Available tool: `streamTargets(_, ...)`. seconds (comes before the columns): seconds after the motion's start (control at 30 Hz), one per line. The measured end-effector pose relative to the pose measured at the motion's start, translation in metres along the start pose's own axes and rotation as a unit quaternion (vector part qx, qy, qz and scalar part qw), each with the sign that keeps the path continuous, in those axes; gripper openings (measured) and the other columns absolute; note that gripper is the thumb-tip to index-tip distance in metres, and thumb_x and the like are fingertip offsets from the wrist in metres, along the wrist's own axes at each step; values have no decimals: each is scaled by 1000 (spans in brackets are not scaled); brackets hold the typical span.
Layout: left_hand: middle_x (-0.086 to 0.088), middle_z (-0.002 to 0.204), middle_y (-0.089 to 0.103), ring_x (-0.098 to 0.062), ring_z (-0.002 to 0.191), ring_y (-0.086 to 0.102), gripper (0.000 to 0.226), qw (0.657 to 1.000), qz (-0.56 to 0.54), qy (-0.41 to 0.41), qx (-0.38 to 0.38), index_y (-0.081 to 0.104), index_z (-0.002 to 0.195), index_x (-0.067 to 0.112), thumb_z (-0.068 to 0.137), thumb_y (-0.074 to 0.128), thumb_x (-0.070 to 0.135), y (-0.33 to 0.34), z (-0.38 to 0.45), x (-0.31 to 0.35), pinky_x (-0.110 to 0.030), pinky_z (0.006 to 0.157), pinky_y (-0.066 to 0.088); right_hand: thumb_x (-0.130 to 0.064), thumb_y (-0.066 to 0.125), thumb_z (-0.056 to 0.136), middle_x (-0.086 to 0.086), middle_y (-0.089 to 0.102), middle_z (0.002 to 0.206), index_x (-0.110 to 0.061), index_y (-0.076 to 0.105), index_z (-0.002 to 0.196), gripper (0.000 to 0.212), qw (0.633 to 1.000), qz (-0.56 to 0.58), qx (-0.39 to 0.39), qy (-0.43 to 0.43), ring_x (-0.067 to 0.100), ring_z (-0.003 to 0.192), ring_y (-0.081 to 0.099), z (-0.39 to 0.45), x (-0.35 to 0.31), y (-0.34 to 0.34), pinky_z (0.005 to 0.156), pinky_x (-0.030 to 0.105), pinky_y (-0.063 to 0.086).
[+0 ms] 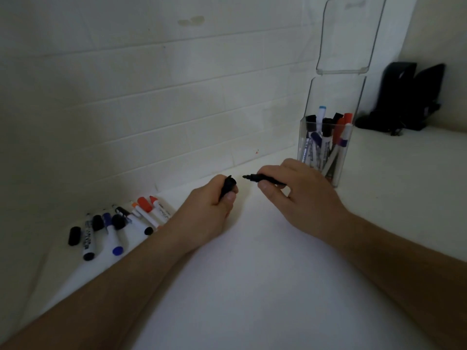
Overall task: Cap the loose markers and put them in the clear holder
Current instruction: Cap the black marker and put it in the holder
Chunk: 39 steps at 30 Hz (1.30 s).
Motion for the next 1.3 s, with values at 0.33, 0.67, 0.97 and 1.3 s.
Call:
streamTargets(0.33,14,90,62,0,72,55,39,993,112,32,-17,46,141,37,103,48,27,4,-2,10,-10,65,36,-49,50,98,-3,53,85,-32,70,117,32,990,-113,-18,-87,19,74,50,-3,-1,2,63,37,47)
streamTargets(0.67,-2,71,59,-22,62,40,22,975,-218,-31,13,48,107,13,109,35,31,5,-6,6,-37,58,33,-60,40,97,-12,50,74,-33,68,99,39,995,-72,-19,-68,11,65,53,-1,-9,-1,55,30,44)
streamTargets(0.97,2,69,65,-15,59,58,25,997,28,28,60,42,89,24,106,31,39,12,-8,13,-40,62,47,-55,38,102,-6,52,66,-24,68,87,45,984,-141,-1,-111,17,55,53,-4,-9,0,47,30,40)
streamTargets(1.3,4,66,62,-12,56,54,18,994,33,89,58,46,94,22,106,39,33,12,-7,14,-37,58,44,-55,34,104,-8,52,68,-26,60,87,43,990,-52,-62,-112,12,61,49,-6,-6,7,55,32,37)
Point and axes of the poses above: each hand's wrist, its own z-axis towards the middle knuckle, its own y-axis out of the palm, x = y × z, the point moved 3 cm from there along z, towards the middle knuckle
